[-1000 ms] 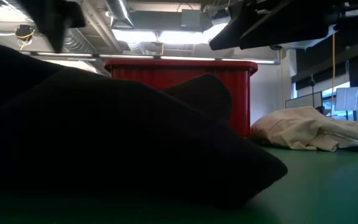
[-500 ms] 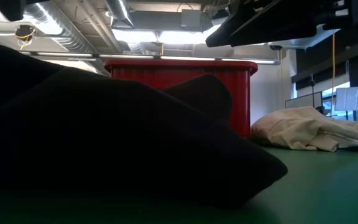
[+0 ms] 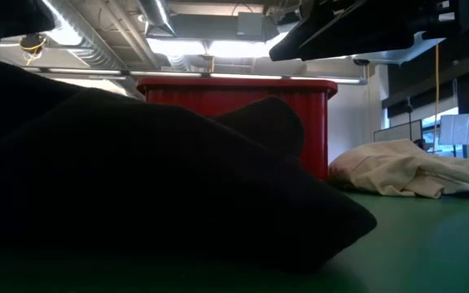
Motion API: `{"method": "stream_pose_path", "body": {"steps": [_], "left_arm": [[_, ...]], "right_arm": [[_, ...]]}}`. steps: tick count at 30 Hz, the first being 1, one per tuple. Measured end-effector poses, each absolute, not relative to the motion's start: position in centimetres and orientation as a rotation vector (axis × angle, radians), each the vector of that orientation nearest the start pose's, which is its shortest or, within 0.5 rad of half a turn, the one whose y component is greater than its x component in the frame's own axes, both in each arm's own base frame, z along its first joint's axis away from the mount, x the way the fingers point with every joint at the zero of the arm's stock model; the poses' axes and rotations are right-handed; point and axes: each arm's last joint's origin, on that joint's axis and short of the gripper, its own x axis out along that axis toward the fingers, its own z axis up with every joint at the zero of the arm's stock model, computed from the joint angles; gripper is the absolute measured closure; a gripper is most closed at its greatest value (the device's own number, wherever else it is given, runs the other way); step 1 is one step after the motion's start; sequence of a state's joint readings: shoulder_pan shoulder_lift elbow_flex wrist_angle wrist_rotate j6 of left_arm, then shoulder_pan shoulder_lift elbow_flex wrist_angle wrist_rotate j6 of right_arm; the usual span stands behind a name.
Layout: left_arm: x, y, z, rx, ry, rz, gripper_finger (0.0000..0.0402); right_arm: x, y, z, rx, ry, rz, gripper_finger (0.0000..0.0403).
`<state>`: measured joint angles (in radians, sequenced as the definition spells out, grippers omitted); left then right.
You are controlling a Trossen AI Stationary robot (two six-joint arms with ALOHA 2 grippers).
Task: Fold laundry
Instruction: Fold the black shirt
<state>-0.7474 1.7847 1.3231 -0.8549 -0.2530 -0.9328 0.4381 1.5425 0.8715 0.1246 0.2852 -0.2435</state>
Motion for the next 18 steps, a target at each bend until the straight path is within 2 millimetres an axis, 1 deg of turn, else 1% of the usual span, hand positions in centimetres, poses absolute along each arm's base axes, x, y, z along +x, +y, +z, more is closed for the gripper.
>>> {"method": "stream_pose_path", "body": {"steps": [5,7,13,18], "left_arm": [[25.76,-23.17,21.28,-0.165,1.2,0.149,0.0208],[25.71,-23.14,21.27,-0.161,1.204,0.151,0.0201],[25.41,-22.67,21.14,-0.094,1.26,0.141,0.0148],[25.8,-22.23,21.12,-0.1,1.281,0.127,0.0106]], "right_arm": [[29.62,12.98,21.23,-0.432,0.494,0.212,0.0109],[29.63,12.98,21.24,-0.431,0.493,0.212,0.0109],[29.63,12.98,21.24,-0.43,0.492,0.211,0.0109],[29.63,12.98,21.24,-0.428,0.492,0.211,0.0109]]}}
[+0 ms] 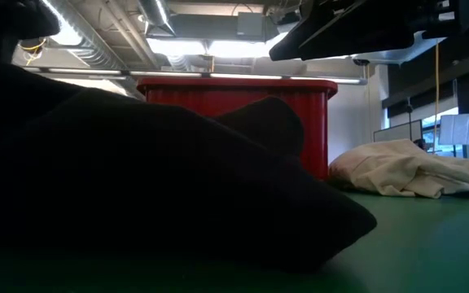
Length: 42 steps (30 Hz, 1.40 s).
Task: Fold laundry
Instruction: Fold the black shirt
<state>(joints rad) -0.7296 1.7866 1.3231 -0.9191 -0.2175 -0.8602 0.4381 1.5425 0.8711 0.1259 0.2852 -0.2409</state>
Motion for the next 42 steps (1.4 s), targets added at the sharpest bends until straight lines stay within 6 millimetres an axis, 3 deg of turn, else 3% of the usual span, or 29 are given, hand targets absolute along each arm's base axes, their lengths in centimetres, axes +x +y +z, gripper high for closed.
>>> {"method": "stream_pose_path", "body": {"steps": [6,12,17,23,25,29,38,42], "left_arm": [[26.0,-22.1,20.7,0.006,1.23,0.158,0.009],[26.6,-21.5,20.4,0.131,1.208,0.149,0.0128],[27.2,-20.9,20.5,0.258,1.179,0.123,0.0208],[28.2,-19.7,20.6,0.322,1.175,0.109,0.0364],[28.7,-19.2,21.0,0.338,1.16,0.121,0.039],[29.7,-18.6,23.0,0.412,1.102,0.171,0.0394],[30.8,-18.3,31.6,0.6,0.894,0.323,0.0399],[31.0,-18.1,34.0,0.635,0.822,0.369,0.04]], "right_arm": [[29.6,13.0,21.2,-0.425,0.493,0.21,0.0109],[29.6,13.0,21.2,-0.4,0.495,0.204,0.0109],[29.6,13.0,21.2,-0.4,0.495,0.203,0.0109],[29.6,12.9,21.2,-0.411,0.495,0.177,0.0109],[29.6,12.8,21.3,-0.43,0.495,0.147,0.0109],[29.7,12.6,21.3,-0.462,0.496,0.086,0.0109],[29.7,12.4,21.3,-0.489,0.497,-0.005,0.0109],[29.7,12.4,21.3,-0.489,0.496,-0.006,0.0109]]}}
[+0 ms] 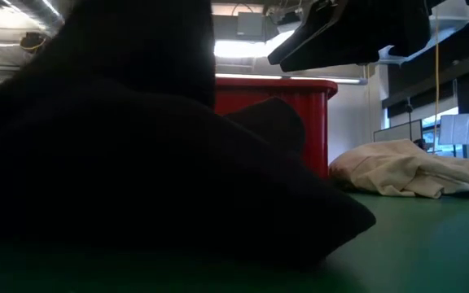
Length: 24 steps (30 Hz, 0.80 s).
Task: Fold laundry
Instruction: Fold the black shirt
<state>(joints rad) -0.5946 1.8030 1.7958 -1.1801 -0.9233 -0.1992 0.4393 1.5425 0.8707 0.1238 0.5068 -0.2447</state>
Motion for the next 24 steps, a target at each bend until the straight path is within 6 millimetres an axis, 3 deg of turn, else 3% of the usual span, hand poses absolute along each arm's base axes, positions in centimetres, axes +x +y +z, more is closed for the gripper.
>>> {"method": "stream_pose_path", "body": {"steps": [8,13,17,24], "left_arm": [[31.0,-18.1,34.6,0.742,0.806,0.376,0.0401],[30.9,-19.3,34.3,0.616,0.857,0.176,0.0401],[31.5,-21.0,33.2,0.465,0.817,0.01,0.0401],[34.0,-22.4,29.2,0.546,0.673,-0.129,0.0401]], "right_arm": [[29.7,12.3,21.4,-0.505,0.496,-0.034,0.0109],[29.7,12.0,21.4,-0.541,0.497,-0.109,0.0109],[29.7,12.0,21.5,-0.556,0.498,-0.117,0.0109],[29.7,12.0,21.5,-0.559,0.498,-0.115,0.0109]]}}
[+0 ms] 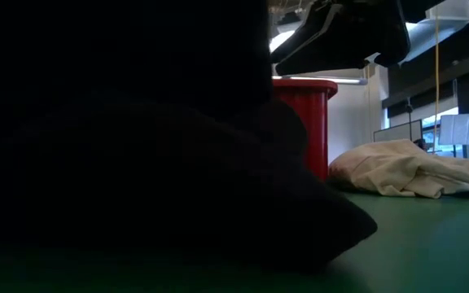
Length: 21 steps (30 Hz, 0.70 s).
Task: Fold laundry
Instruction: Fold the black shirt
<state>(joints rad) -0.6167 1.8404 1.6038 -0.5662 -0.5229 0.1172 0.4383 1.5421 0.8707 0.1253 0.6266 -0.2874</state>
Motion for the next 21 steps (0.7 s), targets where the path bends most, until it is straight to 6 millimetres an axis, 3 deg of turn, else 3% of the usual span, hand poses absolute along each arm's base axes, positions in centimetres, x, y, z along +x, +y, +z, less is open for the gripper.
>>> {"method": "stream_pose_path", "body": {"steps": [8,16,21], "left_arm": [[36.1,-20.0,26.5,0.385,0.66,-0.171,0.0376],[36.3,-19.4,26.8,0.373,0.656,-0.188,0.0288],[35.3,-19.6,27.6,0.371,0.672,-0.182,0.0239]], "right_arm": [[29.0,11.8,22.3,-0.561,0.506,-0.107,0.0109],[28.3,11.5,23.6,-0.527,0.477,-0.104,0.0109],[28.3,11.5,23.6,-0.511,0.482,-0.076,0.0109]]}}
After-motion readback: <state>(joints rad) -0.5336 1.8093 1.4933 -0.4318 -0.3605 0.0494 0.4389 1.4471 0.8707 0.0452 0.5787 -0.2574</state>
